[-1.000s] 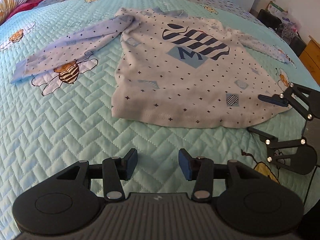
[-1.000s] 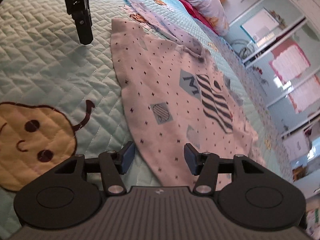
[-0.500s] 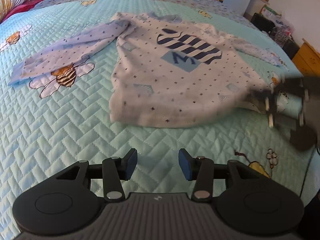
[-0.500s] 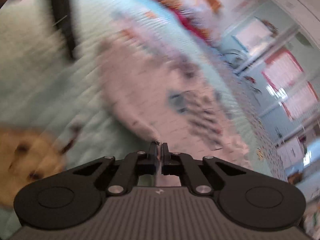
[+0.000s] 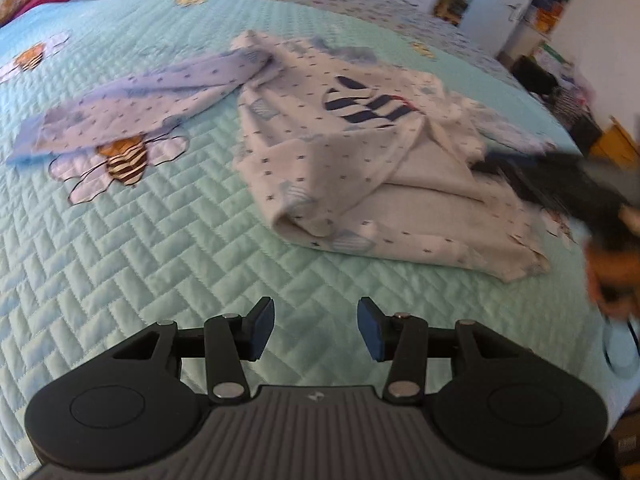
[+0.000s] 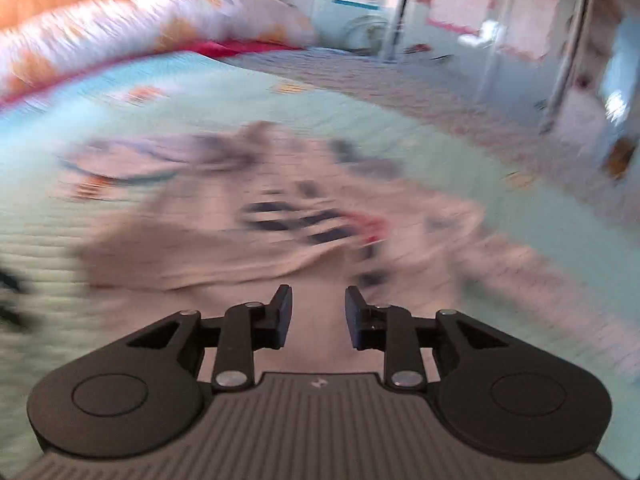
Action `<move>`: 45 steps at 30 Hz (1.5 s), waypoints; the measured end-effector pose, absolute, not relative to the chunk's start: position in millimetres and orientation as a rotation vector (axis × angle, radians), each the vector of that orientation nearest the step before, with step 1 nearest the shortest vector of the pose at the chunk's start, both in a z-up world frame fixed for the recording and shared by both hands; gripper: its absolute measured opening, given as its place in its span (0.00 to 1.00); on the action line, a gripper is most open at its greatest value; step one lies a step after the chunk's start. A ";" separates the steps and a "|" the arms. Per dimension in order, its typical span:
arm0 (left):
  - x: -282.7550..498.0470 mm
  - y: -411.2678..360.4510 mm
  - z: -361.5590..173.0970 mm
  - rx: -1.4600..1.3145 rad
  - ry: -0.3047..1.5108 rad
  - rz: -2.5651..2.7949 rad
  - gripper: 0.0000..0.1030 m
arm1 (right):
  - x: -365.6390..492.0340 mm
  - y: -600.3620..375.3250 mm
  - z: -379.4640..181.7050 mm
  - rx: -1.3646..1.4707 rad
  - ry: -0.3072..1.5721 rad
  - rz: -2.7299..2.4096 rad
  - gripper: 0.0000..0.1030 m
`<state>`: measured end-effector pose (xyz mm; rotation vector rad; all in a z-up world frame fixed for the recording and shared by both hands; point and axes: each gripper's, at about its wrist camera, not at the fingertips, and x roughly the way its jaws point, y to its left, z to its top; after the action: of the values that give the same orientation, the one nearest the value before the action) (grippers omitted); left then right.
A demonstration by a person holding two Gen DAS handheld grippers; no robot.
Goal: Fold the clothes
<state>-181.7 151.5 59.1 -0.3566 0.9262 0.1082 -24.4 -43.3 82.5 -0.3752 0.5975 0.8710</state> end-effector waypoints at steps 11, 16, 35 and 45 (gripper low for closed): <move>-191.9 158.6 63.9 -0.350 0.934 0.125 0.47 | -66.5 -26.9 42.4 -0.205 0.968 1.369 0.33; -199.1 169.9 60.0 -0.382 0.932 0.153 0.47 | -82.0 -37.2 54.9 -0.207 0.920 1.343 0.34; -231.4 220.6 86.2 -0.420 0.838 0.243 0.47 | -93.6 45.1 28.1 0.021 1.036 1.599 0.52; -190.3 140.8 85.7 -0.080 0.802 0.142 0.48 | -87.8 -50.1 34.7 0.112 0.961 1.190 0.53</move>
<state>-190.3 140.8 85.7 -0.0803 0.8015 0.1420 -87.8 -50.1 34.7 0.1118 0.9612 1.1898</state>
